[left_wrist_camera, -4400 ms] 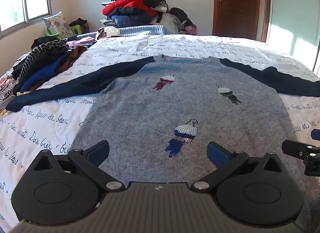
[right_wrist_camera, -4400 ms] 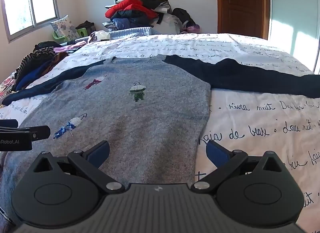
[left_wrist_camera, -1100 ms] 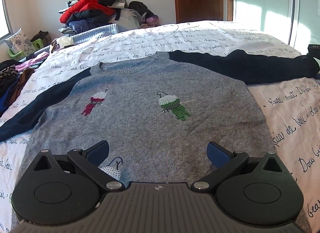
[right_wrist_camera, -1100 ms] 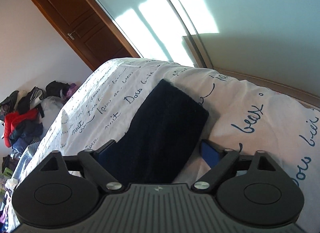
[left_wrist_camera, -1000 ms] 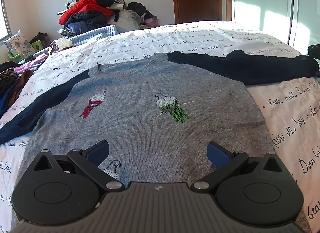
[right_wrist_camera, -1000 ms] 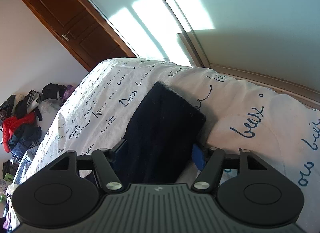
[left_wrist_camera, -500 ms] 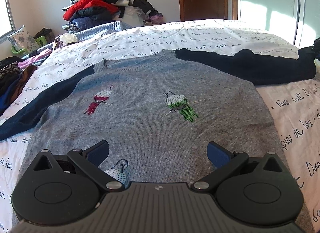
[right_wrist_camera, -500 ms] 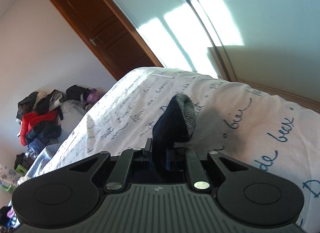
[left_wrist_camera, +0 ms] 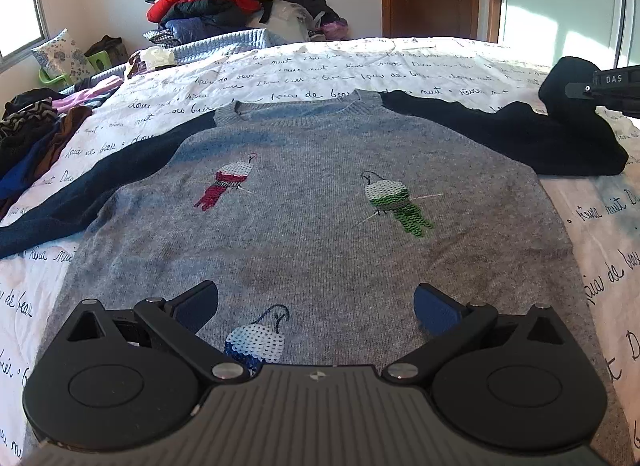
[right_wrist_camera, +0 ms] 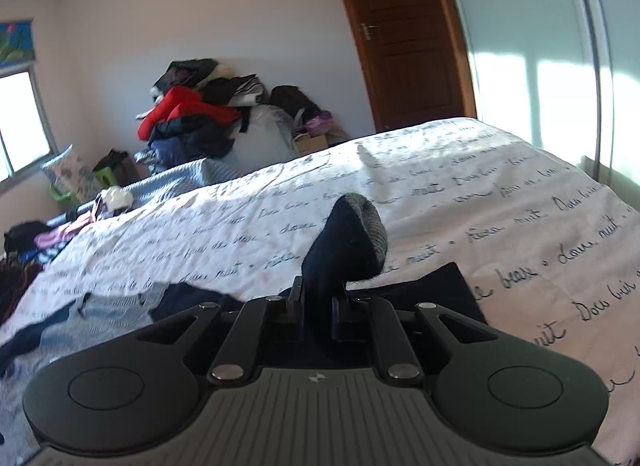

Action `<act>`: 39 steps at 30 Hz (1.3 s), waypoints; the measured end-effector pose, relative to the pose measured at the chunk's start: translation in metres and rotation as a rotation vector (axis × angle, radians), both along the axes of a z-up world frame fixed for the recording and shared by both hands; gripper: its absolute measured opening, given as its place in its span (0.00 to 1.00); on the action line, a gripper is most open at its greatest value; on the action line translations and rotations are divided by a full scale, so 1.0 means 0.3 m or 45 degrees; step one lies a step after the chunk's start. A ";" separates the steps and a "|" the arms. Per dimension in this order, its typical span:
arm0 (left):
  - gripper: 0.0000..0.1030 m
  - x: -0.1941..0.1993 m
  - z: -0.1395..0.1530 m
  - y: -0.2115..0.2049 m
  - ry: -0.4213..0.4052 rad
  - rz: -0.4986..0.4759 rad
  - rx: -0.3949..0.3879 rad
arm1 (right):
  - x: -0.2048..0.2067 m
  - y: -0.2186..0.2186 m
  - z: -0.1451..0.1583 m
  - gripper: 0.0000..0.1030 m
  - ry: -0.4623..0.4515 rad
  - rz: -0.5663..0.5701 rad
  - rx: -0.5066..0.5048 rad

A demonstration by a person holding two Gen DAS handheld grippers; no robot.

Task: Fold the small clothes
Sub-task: 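Lift the navy sleeve and carry it across the sweater toward the left gripper, then grasp the sleeve cuff with the left gripper while the right gripper releases it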

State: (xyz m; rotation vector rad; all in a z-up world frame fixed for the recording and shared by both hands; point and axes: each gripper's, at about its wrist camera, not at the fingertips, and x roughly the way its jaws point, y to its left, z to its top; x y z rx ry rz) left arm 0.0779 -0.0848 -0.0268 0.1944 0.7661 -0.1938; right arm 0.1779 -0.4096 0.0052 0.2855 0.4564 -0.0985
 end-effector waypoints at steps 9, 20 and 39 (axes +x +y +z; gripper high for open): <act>1.00 0.006 -0.001 0.045 0.009 0.049 -0.021 | 0.008 0.435 -0.067 0.12 0.021 0.295 -0.631; 1.00 0.070 0.026 0.070 0.038 0.058 -0.096 | -0.007 0.607 -0.209 0.12 0.062 0.439 -1.080; 1.00 0.540 -0.003 -0.110 0.591 -0.010 -1.052 | -0.087 0.615 -0.149 0.12 -0.045 0.540 -0.948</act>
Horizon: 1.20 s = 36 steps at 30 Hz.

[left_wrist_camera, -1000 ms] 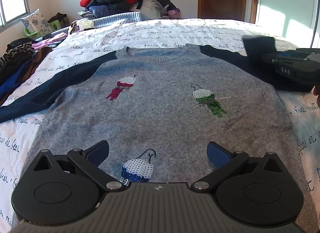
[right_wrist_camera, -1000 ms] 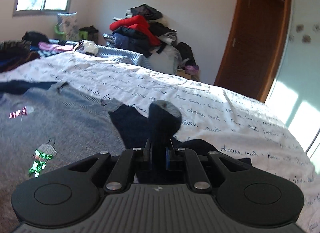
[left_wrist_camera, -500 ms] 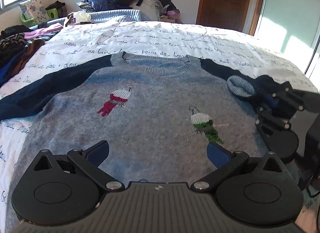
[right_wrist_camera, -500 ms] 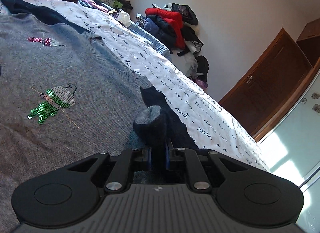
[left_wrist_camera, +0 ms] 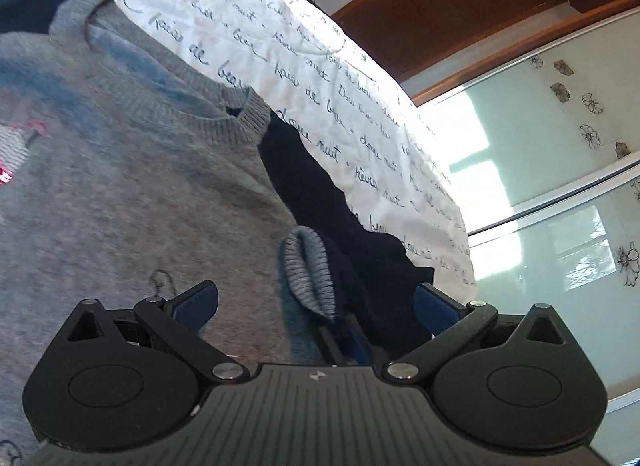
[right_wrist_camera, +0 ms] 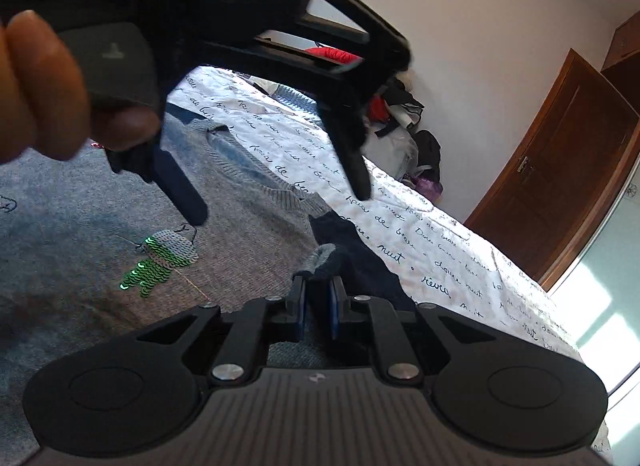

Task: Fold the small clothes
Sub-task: 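Grasp the sleeve cuff with the left gripper while the right gripper releases it, then lay the navy sleeve across the sweater back and open the left gripper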

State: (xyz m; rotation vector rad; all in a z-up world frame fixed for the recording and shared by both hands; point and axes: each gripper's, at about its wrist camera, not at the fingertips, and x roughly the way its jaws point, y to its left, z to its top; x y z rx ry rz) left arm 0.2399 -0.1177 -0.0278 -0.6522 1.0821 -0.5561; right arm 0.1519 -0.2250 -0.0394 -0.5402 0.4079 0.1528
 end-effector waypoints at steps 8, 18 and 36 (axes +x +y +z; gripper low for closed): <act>0.68 0.066 -0.090 -0.110 0.121 -0.054 -0.067 | 0.013 -0.024 -0.003 0.07 0.019 -0.004 0.050; 0.07 0.062 -0.091 -0.127 0.026 -0.010 -0.042 | -0.019 -0.082 0.035 0.07 0.032 0.001 0.149; 0.07 -0.016 0.098 0.100 -0.465 -0.031 0.413 | 0.049 0.068 0.114 0.07 0.096 0.180 0.348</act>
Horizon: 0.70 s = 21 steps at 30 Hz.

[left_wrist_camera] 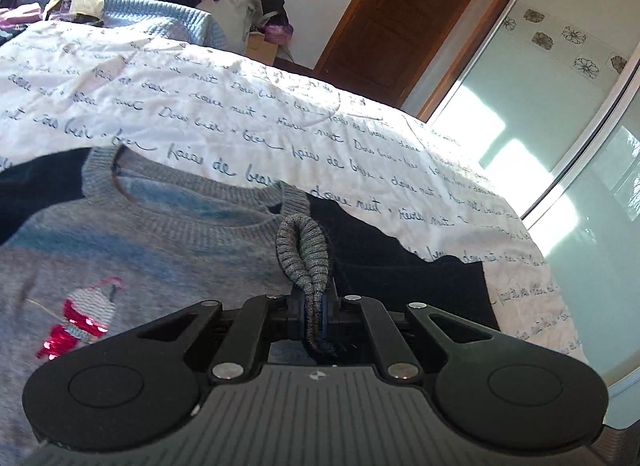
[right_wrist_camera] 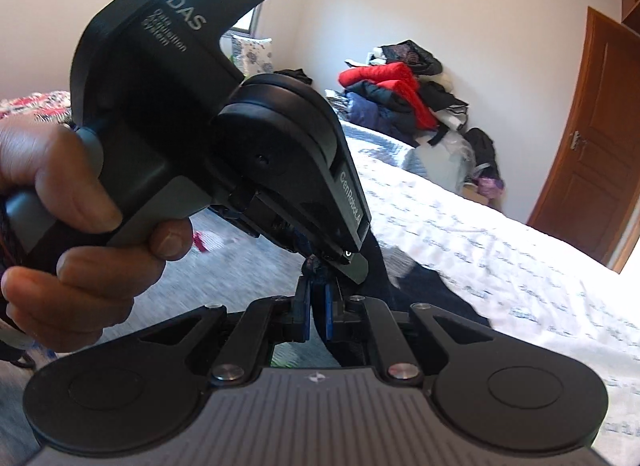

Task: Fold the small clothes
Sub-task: 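Lay the navy sleeve across the sweater back and open the left gripper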

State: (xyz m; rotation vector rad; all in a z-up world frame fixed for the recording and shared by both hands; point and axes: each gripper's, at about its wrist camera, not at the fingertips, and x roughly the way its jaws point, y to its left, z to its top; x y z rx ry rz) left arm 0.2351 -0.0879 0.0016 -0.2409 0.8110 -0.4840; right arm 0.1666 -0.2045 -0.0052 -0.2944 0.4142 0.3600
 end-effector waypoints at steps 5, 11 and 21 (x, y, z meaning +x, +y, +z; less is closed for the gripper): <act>0.07 0.002 0.018 0.098 -0.040 0.041 0.085 | 0.029 0.092 0.006 0.07 0.008 0.071 0.017; 0.08 -0.015 0.027 0.171 -0.127 0.044 0.279 | 0.061 0.210 0.011 0.07 0.031 0.136 0.043; 0.08 0.021 0.007 0.296 -0.162 0.101 0.432 | 0.141 0.315 0.014 0.08 0.134 0.190 0.186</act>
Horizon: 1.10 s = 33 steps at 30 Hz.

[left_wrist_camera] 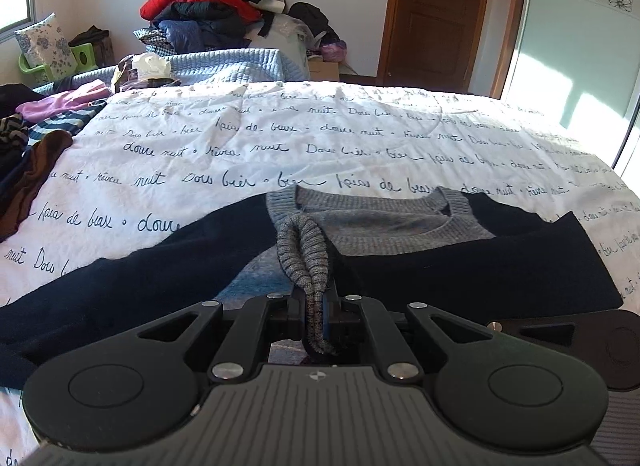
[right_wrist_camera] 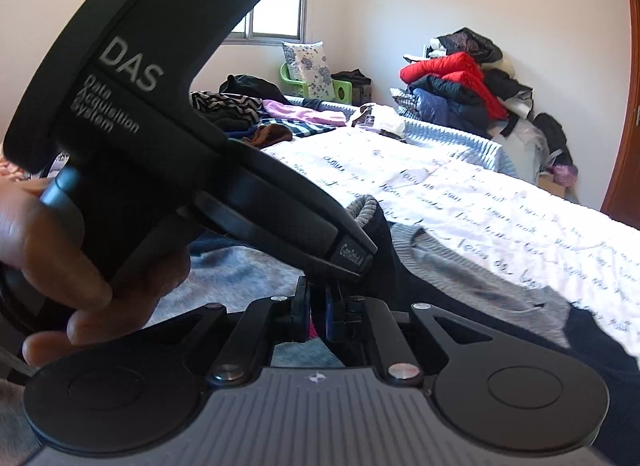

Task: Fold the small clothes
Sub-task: 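Lay the navy sleeve across the sweater back and open the left gripper, then grasp the other navy sleeve cuff with the left gripper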

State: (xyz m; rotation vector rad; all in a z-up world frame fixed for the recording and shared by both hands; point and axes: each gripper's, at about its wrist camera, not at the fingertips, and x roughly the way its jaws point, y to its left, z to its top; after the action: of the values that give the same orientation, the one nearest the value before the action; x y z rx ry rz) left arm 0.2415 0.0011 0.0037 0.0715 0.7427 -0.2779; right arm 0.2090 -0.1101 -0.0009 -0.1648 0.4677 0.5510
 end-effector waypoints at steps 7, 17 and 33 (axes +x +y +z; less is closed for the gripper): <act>0.08 0.021 -0.030 0.048 -0.007 0.045 0.043 | 0.064 0.038 -0.017 0.08 0.082 0.010 0.052; 0.21 0.063 -0.071 0.106 0.039 0.122 0.088 | 0.101 0.065 -0.038 0.08 0.186 -0.004 0.106; 0.60 -0.017 -0.066 0.226 0.033 0.324 0.278 | 0.094 0.003 -0.084 0.09 0.349 -0.078 0.076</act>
State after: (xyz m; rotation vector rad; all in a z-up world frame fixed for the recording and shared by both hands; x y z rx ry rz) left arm 0.2365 0.0689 -0.0162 0.1786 0.7968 0.0453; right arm 0.2372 -0.1092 -0.0262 -0.0166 0.7197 0.5287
